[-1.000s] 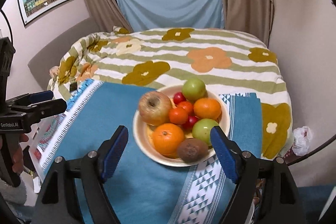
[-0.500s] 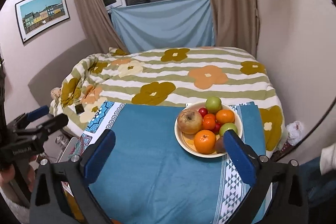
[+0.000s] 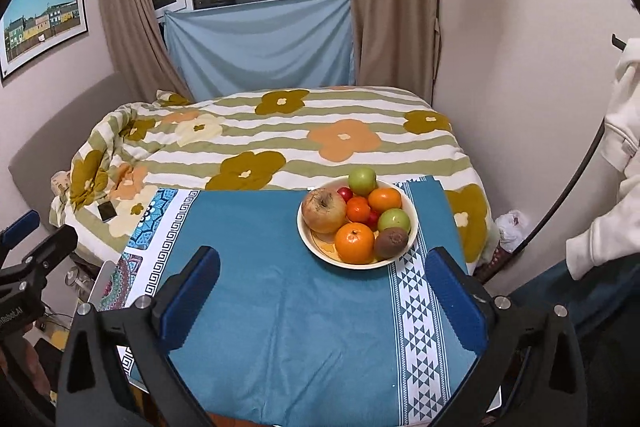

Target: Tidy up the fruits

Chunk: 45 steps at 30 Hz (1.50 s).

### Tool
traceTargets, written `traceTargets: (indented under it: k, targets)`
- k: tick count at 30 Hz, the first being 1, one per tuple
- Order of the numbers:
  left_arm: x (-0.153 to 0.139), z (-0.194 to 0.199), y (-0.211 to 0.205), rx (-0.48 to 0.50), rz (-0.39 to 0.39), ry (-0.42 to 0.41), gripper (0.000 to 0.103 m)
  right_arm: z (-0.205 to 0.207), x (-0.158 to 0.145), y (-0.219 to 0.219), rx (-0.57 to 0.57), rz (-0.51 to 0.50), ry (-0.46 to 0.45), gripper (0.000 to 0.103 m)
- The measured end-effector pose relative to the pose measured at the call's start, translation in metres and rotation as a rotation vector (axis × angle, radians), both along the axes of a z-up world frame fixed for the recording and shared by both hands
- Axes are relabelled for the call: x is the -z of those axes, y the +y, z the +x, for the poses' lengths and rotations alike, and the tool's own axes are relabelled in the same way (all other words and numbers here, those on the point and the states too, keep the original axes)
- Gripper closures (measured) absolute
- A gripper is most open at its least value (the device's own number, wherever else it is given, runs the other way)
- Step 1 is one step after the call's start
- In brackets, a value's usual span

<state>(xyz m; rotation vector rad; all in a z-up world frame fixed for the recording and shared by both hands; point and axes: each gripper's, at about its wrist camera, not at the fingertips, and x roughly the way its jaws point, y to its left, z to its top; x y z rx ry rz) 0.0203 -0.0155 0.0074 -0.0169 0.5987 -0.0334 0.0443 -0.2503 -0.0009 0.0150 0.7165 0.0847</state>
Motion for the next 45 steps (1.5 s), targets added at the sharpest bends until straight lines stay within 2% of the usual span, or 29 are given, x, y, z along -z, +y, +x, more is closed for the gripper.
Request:
traceTargets:
  k: [45]
  targets:
    - [-0.003,0.003,-0.013,0.016,0.000,-0.018,0.000,0.000,-0.002,-0.005,0.026,-0.007,-0.006,0.001]
